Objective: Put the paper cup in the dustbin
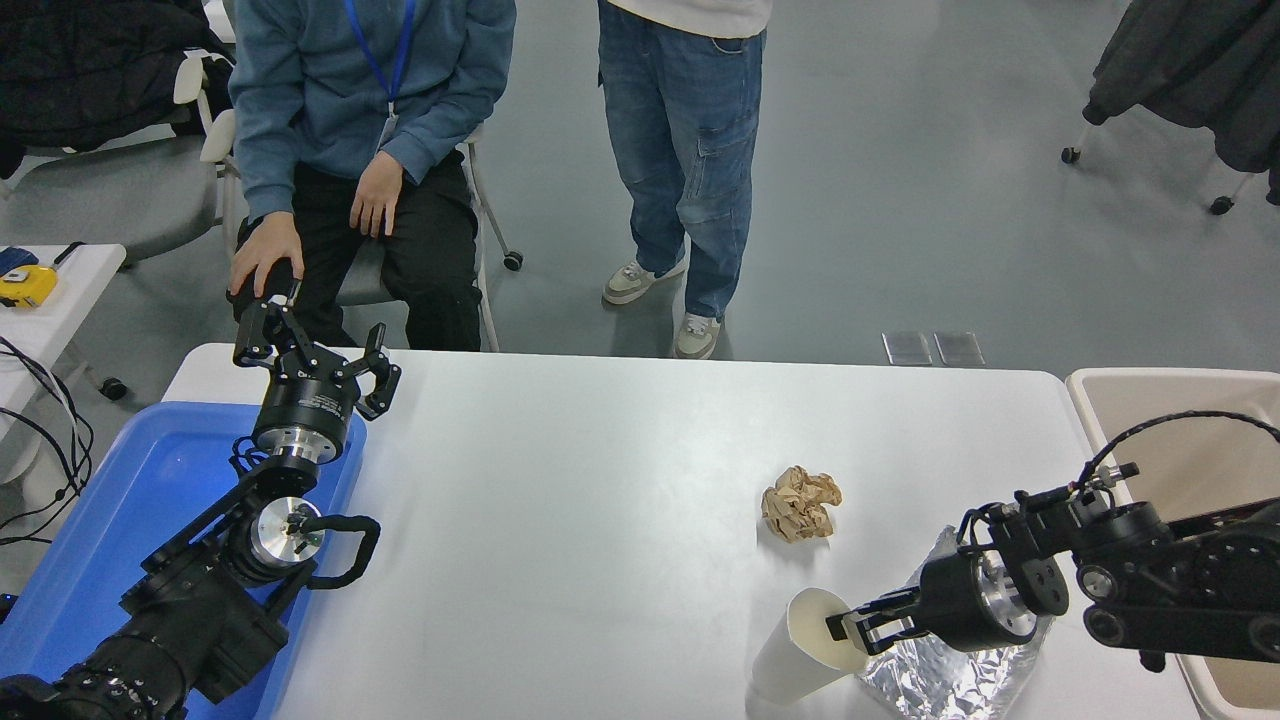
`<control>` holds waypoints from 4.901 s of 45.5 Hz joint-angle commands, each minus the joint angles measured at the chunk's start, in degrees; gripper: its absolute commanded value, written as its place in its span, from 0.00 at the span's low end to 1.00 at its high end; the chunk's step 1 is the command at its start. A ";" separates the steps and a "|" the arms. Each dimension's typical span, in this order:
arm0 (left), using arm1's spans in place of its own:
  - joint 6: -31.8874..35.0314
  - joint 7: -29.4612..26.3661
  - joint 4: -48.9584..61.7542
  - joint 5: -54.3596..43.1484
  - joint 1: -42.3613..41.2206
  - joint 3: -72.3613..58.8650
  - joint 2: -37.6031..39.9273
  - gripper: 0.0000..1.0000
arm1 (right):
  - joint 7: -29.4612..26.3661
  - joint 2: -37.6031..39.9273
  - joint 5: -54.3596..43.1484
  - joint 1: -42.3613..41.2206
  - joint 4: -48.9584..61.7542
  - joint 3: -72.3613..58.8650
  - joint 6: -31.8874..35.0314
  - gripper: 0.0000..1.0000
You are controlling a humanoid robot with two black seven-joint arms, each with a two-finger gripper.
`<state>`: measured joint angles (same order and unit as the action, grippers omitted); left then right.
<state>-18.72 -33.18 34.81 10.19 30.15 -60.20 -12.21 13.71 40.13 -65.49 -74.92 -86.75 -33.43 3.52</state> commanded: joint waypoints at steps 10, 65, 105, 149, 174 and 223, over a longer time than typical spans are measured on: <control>0.00 -0.04 0.00 0.00 0.00 -0.01 0.00 1.00 | 1.49 15.24 6.52 -16.48 -6.86 4.94 13.96 0.00; 0.00 -0.04 0.00 0.00 0.00 -0.01 0.00 1.00 | 2.46 33.26 19.25 -9.81 8.43 24.90 22.68 0.00; 0.00 -0.04 0.00 0.00 0.00 -0.01 0.00 1.00 | 10.90 17.45 70.41 30.87 49.73 26.92 11.43 0.00; 0.00 -0.04 0.00 0.00 0.00 -0.01 0.00 1.00 | 0.09 -18.68 72.08 44.16 88.07 51.09 -4.56 0.00; 0.00 -0.04 0.00 0.00 0.00 0.08 0.00 1.00 | 0.18 -18.86 72.00 42.49 87.63 54.70 -5.45 0.00; 0.00 -0.13 -0.18 -0.09 -0.18 -0.01 -0.18 1.00 | -0.26 -18.33 72.08 41.26 87.63 56.89 -4.66 1.00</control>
<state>-18.72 -33.22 34.71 10.16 30.14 -60.20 -12.35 13.45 21.41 6.60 -33.64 0.89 23.10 -1.37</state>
